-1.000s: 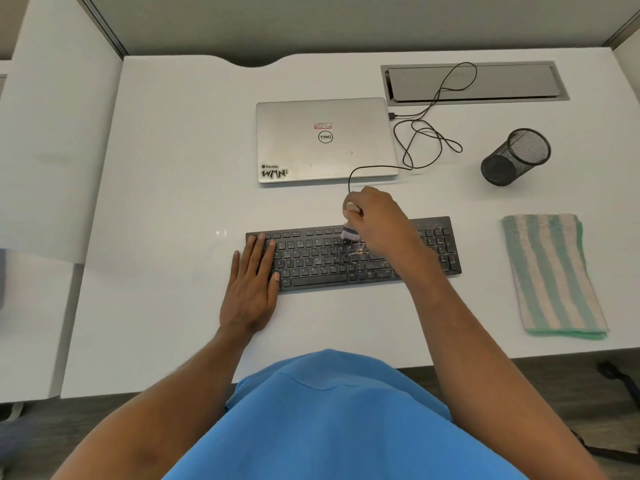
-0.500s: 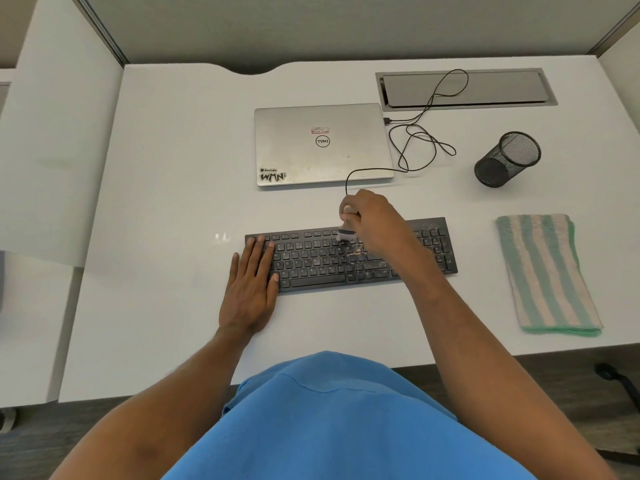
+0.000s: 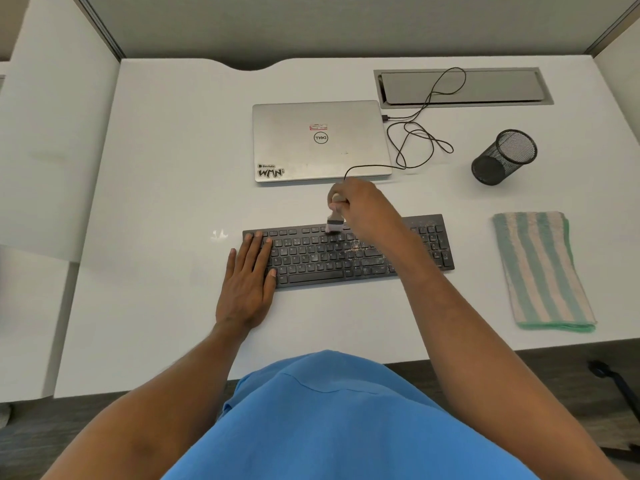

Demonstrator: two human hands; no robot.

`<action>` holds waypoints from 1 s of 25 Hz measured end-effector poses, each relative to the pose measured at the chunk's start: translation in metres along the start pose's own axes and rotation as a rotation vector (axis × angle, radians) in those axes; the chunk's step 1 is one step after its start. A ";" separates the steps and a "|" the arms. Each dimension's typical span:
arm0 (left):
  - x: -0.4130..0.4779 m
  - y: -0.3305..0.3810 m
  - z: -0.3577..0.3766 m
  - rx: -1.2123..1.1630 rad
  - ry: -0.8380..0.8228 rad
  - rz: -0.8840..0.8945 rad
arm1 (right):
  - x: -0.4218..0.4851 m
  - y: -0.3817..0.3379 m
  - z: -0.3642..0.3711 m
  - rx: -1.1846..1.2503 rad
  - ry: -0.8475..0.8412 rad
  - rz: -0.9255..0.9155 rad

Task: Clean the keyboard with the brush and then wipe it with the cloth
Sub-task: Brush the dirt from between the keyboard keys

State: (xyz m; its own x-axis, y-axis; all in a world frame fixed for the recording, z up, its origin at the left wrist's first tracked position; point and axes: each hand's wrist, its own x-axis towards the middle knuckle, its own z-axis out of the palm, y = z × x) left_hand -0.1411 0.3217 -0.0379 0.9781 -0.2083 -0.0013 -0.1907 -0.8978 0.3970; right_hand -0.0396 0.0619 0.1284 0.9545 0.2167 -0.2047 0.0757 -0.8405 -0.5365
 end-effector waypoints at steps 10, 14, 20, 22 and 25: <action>0.002 0.001 0.000 -0.018 0.013 -0.004 | -0.001 0.025 -0.009 -0.261 0.095 0.050; 0.000 0.000 -0.001 -0.018 0.022 -0.003 | -0.003 0.005 0.007 -0.260 0.100 -0.090; 0.001 0.000 0.001 -0.018 0.033 -0.002 | -0.007 0.011 -0.001 -0.113 0.042 0.070; 0.001 0.000 0.001 -0.020 0.035 -0.001 | -0.007 0.023 -0.012 -0.033 0.028 0.194; 0.001 0.001 0.001 -0.020 0.037 -0.002 | -0.008 0.032 -0.021 -0.022 0.060 0.279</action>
State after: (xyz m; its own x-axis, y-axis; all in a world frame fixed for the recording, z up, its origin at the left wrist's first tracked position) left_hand -0.1402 0.3205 -0.0386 0.9810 -0.1914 0.0319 -0.1872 -0.8903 0.4151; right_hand -0.0383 0.0224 0.1300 0.9548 -0.0536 -0.2923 -0.1862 -0.8744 -0.4480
